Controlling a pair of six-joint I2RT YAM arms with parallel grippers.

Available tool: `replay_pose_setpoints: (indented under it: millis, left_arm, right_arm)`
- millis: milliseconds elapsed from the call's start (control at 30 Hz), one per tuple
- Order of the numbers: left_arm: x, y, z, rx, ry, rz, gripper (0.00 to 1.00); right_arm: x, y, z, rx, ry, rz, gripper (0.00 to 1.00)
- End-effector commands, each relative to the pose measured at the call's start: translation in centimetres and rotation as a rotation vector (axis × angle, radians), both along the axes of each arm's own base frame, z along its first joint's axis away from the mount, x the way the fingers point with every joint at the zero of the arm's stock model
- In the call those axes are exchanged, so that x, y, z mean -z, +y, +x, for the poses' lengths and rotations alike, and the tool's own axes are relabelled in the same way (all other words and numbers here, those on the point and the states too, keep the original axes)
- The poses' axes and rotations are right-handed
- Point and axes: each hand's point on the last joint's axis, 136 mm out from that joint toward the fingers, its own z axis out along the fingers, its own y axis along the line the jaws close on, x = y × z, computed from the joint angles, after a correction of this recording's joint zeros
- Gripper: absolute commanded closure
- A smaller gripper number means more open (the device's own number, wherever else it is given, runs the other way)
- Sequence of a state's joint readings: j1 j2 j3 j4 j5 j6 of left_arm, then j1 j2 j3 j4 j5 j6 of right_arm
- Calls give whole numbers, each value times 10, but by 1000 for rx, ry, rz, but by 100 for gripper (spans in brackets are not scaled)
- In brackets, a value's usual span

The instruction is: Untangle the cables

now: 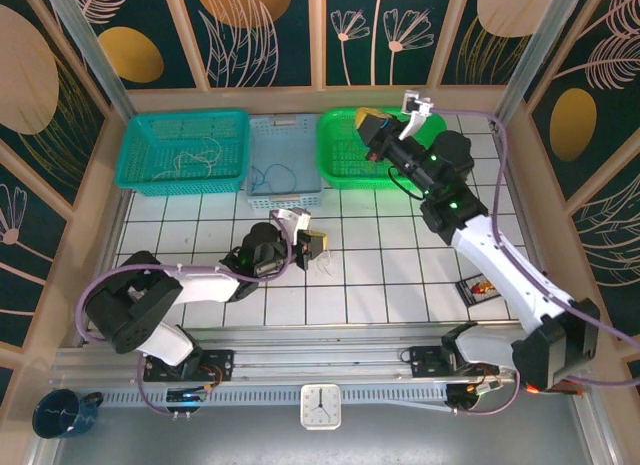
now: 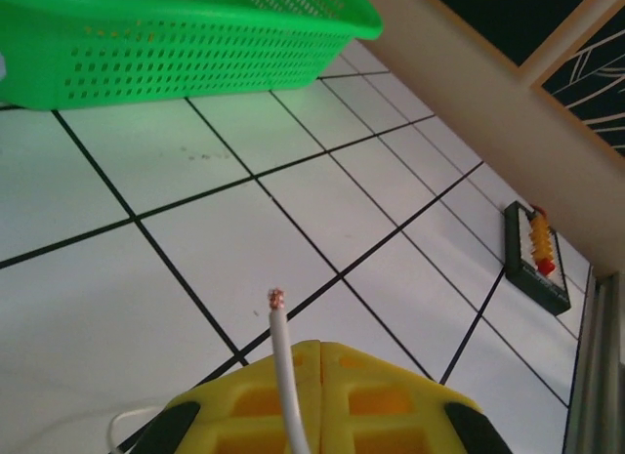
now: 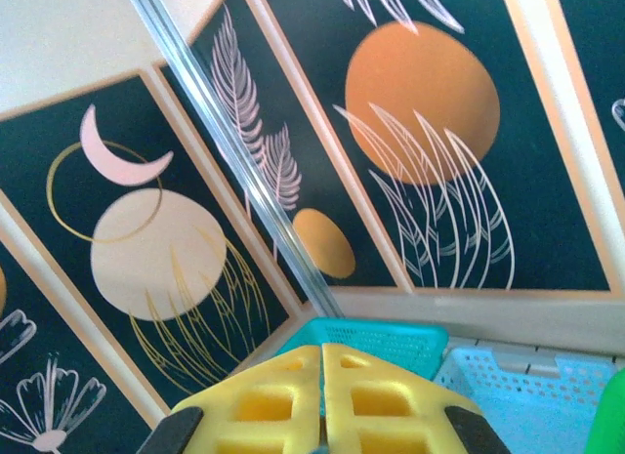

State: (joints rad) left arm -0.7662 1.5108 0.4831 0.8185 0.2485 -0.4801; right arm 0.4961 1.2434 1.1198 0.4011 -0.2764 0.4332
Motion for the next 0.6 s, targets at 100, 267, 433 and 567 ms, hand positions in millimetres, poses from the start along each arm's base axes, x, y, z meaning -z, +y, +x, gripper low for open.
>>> replay_pose_setpoints:
  millis: [100,267,433,567]
  left_arm:
    - [-1,9,-7,-16,10,-11,100]
    - [0,13,-9,-24,15,-9,100]
    - [1,15,-12,-27,20,-9,100]
    - [1,17,-13,-32,23,-11,100]
  right_arm:
    - [10,26,36,-54,20,28,100]
    - [46,54,72,-109,106,44,100]
    - [87,81,108,-146,193,48,100]
    - [126,104,132,-164,266,19,100]
